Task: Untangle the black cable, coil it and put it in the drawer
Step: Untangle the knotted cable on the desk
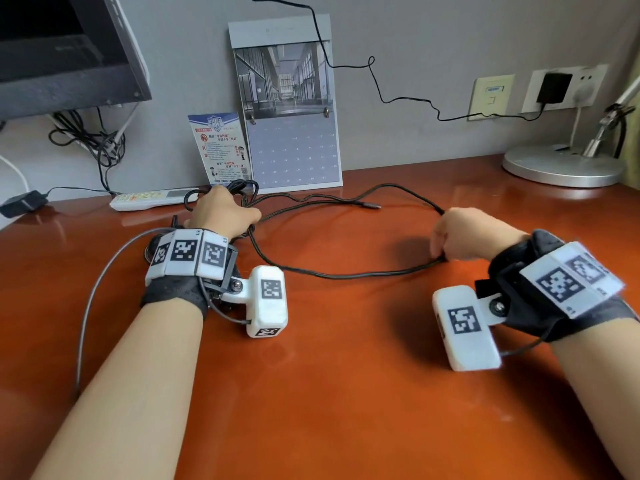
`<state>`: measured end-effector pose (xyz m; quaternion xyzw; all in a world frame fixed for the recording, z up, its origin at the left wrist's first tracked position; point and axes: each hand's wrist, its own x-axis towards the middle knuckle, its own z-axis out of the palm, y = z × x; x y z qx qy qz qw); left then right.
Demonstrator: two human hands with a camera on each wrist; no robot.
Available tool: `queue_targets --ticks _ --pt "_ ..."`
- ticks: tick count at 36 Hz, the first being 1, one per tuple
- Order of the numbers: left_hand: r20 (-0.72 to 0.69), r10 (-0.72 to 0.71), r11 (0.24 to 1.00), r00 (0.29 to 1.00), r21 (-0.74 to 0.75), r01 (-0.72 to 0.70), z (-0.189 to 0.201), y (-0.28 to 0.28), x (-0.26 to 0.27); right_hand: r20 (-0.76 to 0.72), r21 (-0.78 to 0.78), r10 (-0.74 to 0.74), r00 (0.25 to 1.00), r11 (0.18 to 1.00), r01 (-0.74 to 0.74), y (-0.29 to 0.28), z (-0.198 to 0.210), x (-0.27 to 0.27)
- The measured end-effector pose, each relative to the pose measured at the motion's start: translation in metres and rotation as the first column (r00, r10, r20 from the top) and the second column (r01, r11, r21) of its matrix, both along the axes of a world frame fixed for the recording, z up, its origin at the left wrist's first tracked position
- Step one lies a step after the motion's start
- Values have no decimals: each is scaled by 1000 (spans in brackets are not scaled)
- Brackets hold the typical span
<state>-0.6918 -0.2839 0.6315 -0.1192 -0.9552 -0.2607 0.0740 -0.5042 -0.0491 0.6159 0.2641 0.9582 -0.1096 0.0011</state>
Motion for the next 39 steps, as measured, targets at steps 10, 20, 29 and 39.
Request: queue_targets --ticks 10,20,29,39 --pt "3 -11 996 1000 -89 12 -10 11 -2 -392 -364 113 913 892 -267 -28 -7 -15" --pt "-5 -12 997 1000 -82 11 -9 10 -2 -280 -368 477 833 748 -552 -69 -13 -21" --pt "-3 -6 997 1000 -78 5 -9 10 -1 -264 -508 542 798 625 -593 -71 -13 -16" --pt "2 -4 998 1000 -56 4 -9 8 -1 -106 -329 509 854 793 -513 -50 -7 -14"
